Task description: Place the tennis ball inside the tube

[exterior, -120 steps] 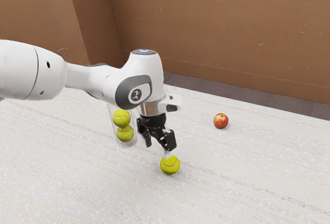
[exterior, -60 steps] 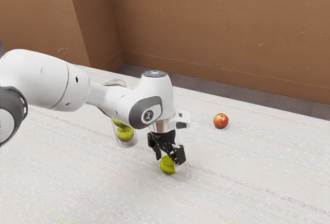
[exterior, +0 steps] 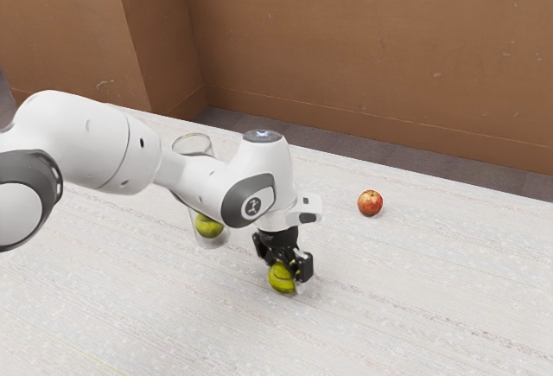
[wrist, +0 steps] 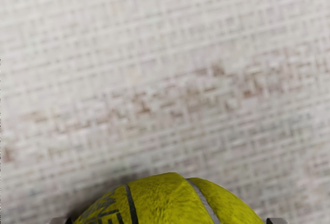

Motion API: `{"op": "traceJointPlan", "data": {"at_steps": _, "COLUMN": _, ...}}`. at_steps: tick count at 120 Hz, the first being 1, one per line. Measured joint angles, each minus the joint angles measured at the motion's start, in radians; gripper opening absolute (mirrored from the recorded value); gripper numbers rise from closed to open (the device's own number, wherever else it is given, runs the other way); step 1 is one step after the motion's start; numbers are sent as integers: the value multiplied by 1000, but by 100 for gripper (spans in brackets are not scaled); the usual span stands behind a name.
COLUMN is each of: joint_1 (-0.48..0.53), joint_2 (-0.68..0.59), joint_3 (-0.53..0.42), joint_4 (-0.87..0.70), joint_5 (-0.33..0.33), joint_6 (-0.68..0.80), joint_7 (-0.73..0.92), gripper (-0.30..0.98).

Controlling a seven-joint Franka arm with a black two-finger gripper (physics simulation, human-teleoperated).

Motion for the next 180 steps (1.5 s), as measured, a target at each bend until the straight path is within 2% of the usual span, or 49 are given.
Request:
{"op": "traceJointPlan", "data": {"at_steps": 20, "joint_1": 0, "joint_2": -26, "joint_3": 0, "joint_4": -3, "joint_5": 7, "joint_6": -11, "joint_7": -18, "gripper": 35}}
{"op": "traceJointPlan", "data": {"at_steps": 44, "joint_1": 0, "joint_2": -180, "joint_3": 0, "joint_4": -6, "joint_5": 15, "joint_6": -127, "joint_7": -42, "gripper": 24}}
{"op": "traceJointPlan", "data": {"at_steps": 71, "joint_1": 11, "joint_2": -309, "joint_3": 0, "joint_4": -1, "joint_5": 17, "joint_6": -259, "joint_7": -59, "gripper": 27}}
{"op": "traceJointPlan", "data": {"at_steps": 87, "joint_1": 55, "joint_2": -358, "joint_3": 1, "joint_4": 37, "joint_5": 15, "joint_6": -341, "joint_7": -63, "gripper": 28}}
{"op": "traceJointPlan", "data": {"at_steps": 106, "joint_1": 78, "joint_2": -366, "joint_3": 21, "joint_4": 130, "joint_5": 18, "joint_6": -454, "joint_7": -64, "gripper": 30}}
{"op": "traceJointPlan", "data": {"at_steps": 130, "joint_1": 82, "joint_2": -379, "joint_3": 109, "joint_4": 218, "joint_5": 35, "joint_6": -578, "joint_7": -62, "gripper": 31}}
{"op": "traceJointPlan", "data": {"at_steps": 180, "joint_1": 124, "joint_2": -271, "joint_3": 191, "joint_4": 378, "joint_5": 72, "joint_6": -669, "joint_7": -53, "gripper": 29}}
